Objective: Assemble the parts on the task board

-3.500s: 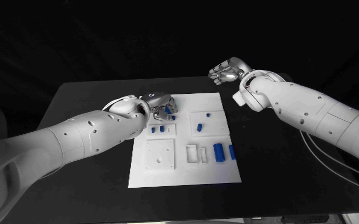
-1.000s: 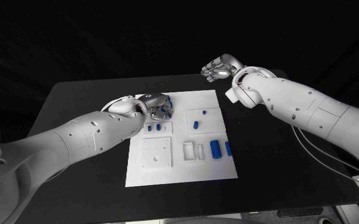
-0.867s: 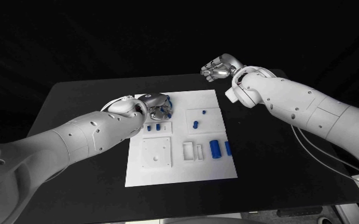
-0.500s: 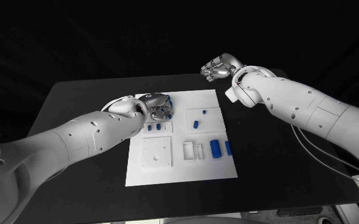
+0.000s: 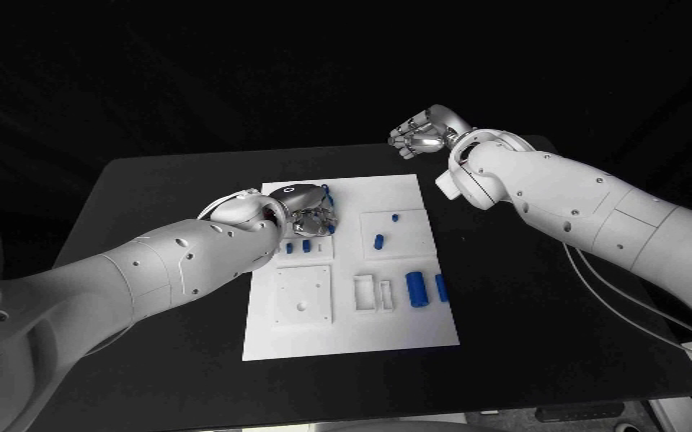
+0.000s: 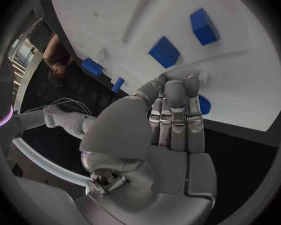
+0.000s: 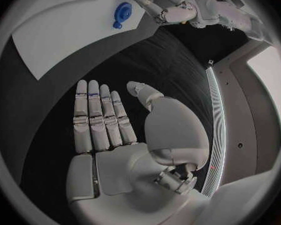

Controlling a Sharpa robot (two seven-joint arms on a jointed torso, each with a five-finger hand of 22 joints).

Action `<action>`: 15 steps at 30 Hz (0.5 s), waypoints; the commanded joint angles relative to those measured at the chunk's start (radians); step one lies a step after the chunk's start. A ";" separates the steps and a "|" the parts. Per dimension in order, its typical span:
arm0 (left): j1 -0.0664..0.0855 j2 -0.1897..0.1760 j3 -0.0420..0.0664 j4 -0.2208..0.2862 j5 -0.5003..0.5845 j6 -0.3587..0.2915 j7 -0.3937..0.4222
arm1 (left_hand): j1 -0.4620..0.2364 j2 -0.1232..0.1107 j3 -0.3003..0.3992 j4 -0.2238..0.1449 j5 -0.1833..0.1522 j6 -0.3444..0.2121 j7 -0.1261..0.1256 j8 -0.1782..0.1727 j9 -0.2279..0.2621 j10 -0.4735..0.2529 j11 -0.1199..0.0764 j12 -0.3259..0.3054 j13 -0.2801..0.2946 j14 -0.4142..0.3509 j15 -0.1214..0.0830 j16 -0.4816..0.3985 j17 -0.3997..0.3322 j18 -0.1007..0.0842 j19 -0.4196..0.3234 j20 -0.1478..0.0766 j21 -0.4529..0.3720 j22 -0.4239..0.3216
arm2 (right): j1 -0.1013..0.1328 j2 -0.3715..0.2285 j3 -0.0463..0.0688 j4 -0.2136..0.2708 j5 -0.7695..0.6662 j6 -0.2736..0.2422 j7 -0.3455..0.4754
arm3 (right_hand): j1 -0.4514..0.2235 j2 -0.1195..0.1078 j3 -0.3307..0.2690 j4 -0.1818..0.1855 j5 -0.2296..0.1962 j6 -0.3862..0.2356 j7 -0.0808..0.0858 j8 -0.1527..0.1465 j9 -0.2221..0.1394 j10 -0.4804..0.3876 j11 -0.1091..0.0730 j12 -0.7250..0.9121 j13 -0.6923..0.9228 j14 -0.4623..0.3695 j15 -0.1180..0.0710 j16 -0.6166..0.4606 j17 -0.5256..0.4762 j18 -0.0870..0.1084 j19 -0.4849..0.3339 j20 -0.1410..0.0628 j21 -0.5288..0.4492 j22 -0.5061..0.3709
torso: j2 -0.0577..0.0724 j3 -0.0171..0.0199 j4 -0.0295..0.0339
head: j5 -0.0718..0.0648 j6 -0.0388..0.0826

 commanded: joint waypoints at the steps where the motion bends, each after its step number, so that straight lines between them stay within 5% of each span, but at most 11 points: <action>1: -0.005 -0.012 0.003 0.005 0.037 0.012 -0.013 | -0.008 0.006 -0.006 0.000 -0.002 0.003 0.000 0.003 0.001 0.003 0.000 0.003 0.000 0.005 0.001 0.001 0.001 -0.003 -0.004 -0.002 0.004 0.020 | 0.000 -0.001 0.001 0.000 0.001 0.006 0.003 | -0.004 -0.003 0.002 -0.001 0.005 -0.002 0.000 0.003 0.000 -0.006 0.002 -0.005 -0.002 -0.004 0.000 -0.005 -0.001 0.009 -0.005 -0.002 -0.003 -0.002 | -0.001 0.0008 -0.0004 | 0.003 0.001; 9: -0.005 -0.045 0.049 0.041 0.073 0.009 -0.027 | -0.009 0.007 -0.007 0.001 -0.003 0.001 0.000 0.004 0.002 0.002 0.000 0.003 0.000 0.005 0.001 0.000 0.002 -0.003 -0.004 -0.002 0.005 0.020 | 0.000 -0.003 0.001 -0.001 0.001 0.007 0.003 | -0.004 -0.003 0.002 -0.001 0.005 -0.002 0.000 0.003 0.000 -0.006 0.002 -0.005 -0.002 -0.004 0.000 -0.005 -0.001 0.009 -0.005 -0.002 -0.003 -0.002 | -0.001 -0.0001 0.0019 | 0.005 0.004; 15: -0.005 -0.072 0.070 0.067 0.123 0.007 -0.035 | -0.009 0.005 -0.008 0.000 -0.003 0.000 0.000 0.004 0.001 0.001 0.000 0.003 0.000 0.004 0.001 -0.001 0.001 -0.003 -0.005 -0.002 0.005 0.020 | 0.000 -0.005 0.001 -0.002 0.001 0.007 0.002 | -0.004 -0.003 0.002 -0.001 0.005 -0.002 0.000 0.003 0.000 -0.006 0.002 -0.005 -0.002 -0.004 0.000 -0.005 -0.001 0.009 -0.005 -0.002 -0.003 -0.002 | -0.001 -0.0020 0.0025 | 0.009 0.005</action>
